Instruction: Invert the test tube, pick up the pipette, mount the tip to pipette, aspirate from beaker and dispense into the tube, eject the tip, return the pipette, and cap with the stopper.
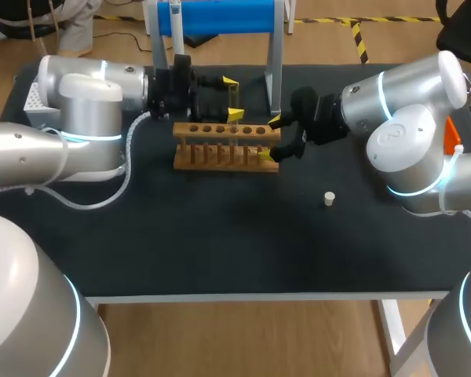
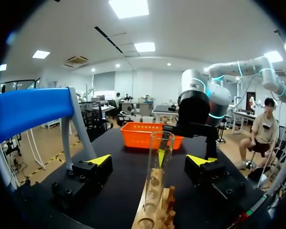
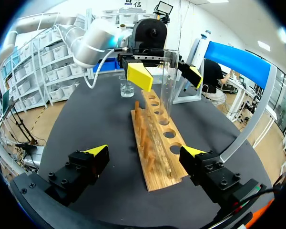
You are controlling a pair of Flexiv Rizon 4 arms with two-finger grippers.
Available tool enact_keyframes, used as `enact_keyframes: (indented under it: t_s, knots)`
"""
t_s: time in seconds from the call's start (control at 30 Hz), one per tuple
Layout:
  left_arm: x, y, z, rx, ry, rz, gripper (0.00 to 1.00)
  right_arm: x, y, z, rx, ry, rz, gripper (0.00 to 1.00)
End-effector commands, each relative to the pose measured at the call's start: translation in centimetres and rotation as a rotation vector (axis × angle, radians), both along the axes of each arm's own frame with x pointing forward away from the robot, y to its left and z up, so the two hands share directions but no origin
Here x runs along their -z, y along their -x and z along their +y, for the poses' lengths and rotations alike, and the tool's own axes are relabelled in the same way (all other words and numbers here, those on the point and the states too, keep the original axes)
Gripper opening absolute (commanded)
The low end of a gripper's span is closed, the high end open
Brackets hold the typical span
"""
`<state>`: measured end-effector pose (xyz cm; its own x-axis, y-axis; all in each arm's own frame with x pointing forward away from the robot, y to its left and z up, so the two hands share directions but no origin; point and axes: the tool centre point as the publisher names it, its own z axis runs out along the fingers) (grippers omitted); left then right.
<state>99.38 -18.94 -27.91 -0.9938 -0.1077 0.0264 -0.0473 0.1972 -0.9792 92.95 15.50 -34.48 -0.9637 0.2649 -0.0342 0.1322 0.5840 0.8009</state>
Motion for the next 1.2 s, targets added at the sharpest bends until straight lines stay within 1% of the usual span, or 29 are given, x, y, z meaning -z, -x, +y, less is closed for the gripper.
enact_keyframes:
  t_s: [0.03,0.23,0.37,0.43,0.47,0.53,0.6,0.73,0.93,1.0,1.03,1.2]
  knots:
    - [-0.1,0.1,0.0,-0.004,-0.005,0.002,1.0,0.0,0.0,-0.1,-0.001,0.001,0.002,1.0]
    - [-0.6,0.2,0.7,-0.007,-0.002,0.012,1.0,0.0,0.0,-0.1,-0.001,0.001,0.002,1.0]
    - [-1.5,0.7,1.5,-0.013,-0.001,0.015,1.0,0.0,0.0,-0.1,-0.001,0.001,0.002,1.0]
    - [-2.1,1.0,2.1,-0.025,0.012,0.015,1.0,0.0,0.0,-0.1,-0.001,0.001,0.002,1.0]
    - [-2.3,1.2,2.4,-0.027,0.009,0.017,1.0,0.0,0.0,-0.1,-0.001,0.001,0.002,1.0]
    - [-2.8,1.6,3.0,-0.021,-0.023,0.03,1.0,0.0,0.0,-0.1,-0.001,0.001,0.002,1.0]
    - [-3.6,2.1,3.9,-0.028,-0.032,0.029,1.0,0.0,0.0,-0.1,-0.001,0.001,0.002,1.0]
    - [-5.0,3.7,6.5,-0.07,-0.072,0.04,1.0,0.0,0.0,-0.1,-0.001,0.001,0.002,1.0]
    - [-7.2,6.6,12.2,-0.192,-0.126,0.057,1.0,0.0,0.0,-0.1,-0.001,0.001,0.002,1.0]
    - [-8.0,7.6,13.7,-0.23,-0.141,0.072,1.0,0.0,0.0,-0.1,-0.001,0.001,0.002,1.0]
    - [-8.5,8.1,14.1,-0.24,-0.152,0.08,1.0,0.0,0.0,-0.1,-0.001,0.001,0.002,1.0]
    - [-8.5,8.1,14.1,-0.24,-0.152,0.08,1.0,0.0,0.0,-0.1,-0.001,0.001,0.002,1.0]
